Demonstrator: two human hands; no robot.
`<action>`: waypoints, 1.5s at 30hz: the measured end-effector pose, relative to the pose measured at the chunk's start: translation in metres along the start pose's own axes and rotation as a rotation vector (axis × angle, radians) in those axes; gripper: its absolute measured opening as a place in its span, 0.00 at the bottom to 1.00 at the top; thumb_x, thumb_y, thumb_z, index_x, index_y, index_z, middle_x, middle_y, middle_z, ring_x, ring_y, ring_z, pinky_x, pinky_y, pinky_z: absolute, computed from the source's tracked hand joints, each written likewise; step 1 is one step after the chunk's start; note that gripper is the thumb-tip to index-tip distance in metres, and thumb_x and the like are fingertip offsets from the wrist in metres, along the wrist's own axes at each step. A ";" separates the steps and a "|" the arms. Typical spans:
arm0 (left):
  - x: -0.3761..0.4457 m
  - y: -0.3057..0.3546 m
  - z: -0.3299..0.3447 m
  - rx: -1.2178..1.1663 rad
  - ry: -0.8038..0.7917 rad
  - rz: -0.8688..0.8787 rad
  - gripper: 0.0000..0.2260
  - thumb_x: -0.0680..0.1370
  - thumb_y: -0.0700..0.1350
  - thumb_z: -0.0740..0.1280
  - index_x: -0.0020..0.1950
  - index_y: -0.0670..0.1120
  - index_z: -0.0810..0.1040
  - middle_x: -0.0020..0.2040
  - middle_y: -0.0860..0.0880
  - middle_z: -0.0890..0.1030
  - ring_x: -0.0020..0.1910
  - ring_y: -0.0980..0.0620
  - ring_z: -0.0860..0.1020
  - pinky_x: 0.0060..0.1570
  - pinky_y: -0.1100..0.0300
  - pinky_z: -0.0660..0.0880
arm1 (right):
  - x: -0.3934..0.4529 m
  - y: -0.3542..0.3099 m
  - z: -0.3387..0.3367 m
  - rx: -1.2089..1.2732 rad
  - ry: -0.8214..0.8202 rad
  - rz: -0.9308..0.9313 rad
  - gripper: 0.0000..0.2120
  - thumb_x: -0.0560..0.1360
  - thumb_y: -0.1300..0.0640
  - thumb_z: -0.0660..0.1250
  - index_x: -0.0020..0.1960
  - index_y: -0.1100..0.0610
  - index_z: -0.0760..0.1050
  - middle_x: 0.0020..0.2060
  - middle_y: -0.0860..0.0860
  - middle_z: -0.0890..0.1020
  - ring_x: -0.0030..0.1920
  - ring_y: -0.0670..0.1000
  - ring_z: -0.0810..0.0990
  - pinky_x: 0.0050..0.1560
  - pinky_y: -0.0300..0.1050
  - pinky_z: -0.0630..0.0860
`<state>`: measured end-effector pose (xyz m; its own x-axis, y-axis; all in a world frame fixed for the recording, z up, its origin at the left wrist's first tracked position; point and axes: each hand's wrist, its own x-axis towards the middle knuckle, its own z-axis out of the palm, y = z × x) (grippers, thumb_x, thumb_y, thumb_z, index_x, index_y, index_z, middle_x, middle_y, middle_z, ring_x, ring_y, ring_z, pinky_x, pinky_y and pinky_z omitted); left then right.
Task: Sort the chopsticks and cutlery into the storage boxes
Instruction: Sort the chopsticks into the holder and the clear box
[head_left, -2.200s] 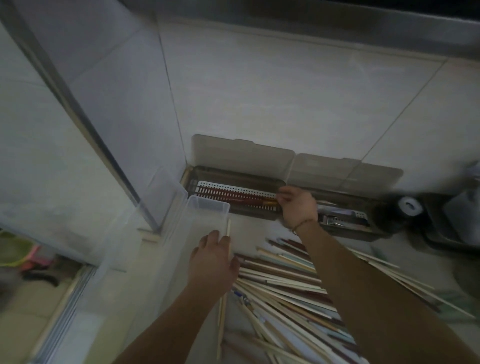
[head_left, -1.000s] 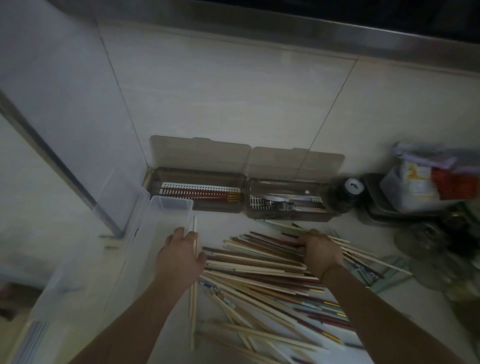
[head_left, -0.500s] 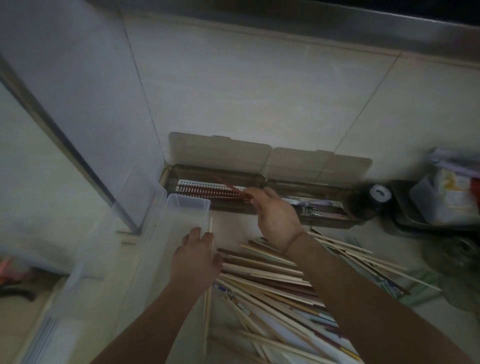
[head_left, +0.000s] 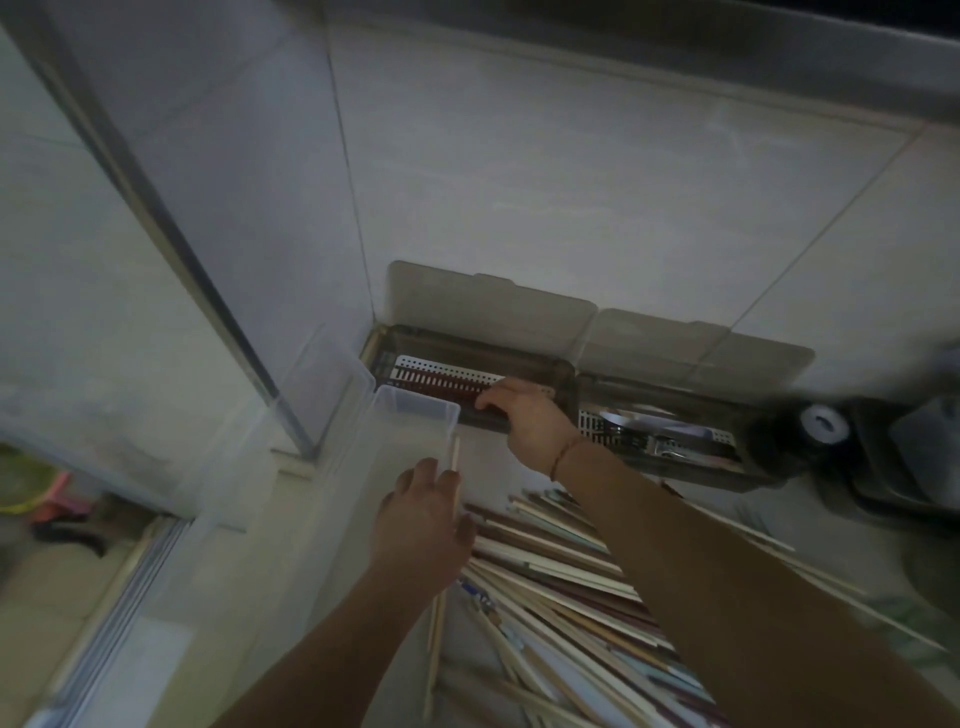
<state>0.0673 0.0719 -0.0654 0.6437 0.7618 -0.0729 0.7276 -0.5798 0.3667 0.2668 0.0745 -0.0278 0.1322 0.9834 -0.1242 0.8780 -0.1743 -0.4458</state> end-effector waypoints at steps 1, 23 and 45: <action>0.000 0.000 0.000 -0.006 0.004 0.002 0.20 0.72 0.56 0.64 0.62 0.50 0.74 0.62 0.47 0.72 0.60 0.46 0.72 0.55 0.52 0.75 | -0.006 0.002 0.001 0.033 0.048 -0.015 0.27 0.66 0.75 0.60 0.63 0.61 0.75 0.62 0.60 0.74 0.64 0.59 0.71 0.68 0.49 0.66; 0.001 0.003 0.000 -0.026 -0.001 -0.048 0.21 0.72 0.52 0.70 0.62 0.47 0.77 0.63 0.43 0.74 0.59 0.41 0.73 0.54 0.49 0.75 | -0.291 0.190 -0.008 -0.164 0.181 0.908 0.14 0.73 0.61 0.66 0.56 0.51 0.80 0.51 0.57 0.82 0.51 0.61 0.79 0.52 0.50 0.76; -0.001 0.007 -0.004 0.000 -0.005 -0.072 0.19 0.72 0.50 0.72 0.61 0.46 0.78 0.62 0.42 0.74 0.58 0.39 0.75 0.56 0.49 0.75 | -0.316 0.171 0.026 -0.170 0.534 0.603 0.12 0.72 0.61 0.62 0.49 0.61 0.82 0.45 0.59 0.83 0.47 0.63 0.80 0.51 0.57 0.78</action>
<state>0.0709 0.0685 -0.0592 0.5908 0.8001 -0.1040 0.7722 -0.5233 0.3605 0.3634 -0.2677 -0.0880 0.7664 0.6226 0.1582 0.6387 -0.7122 -0.2913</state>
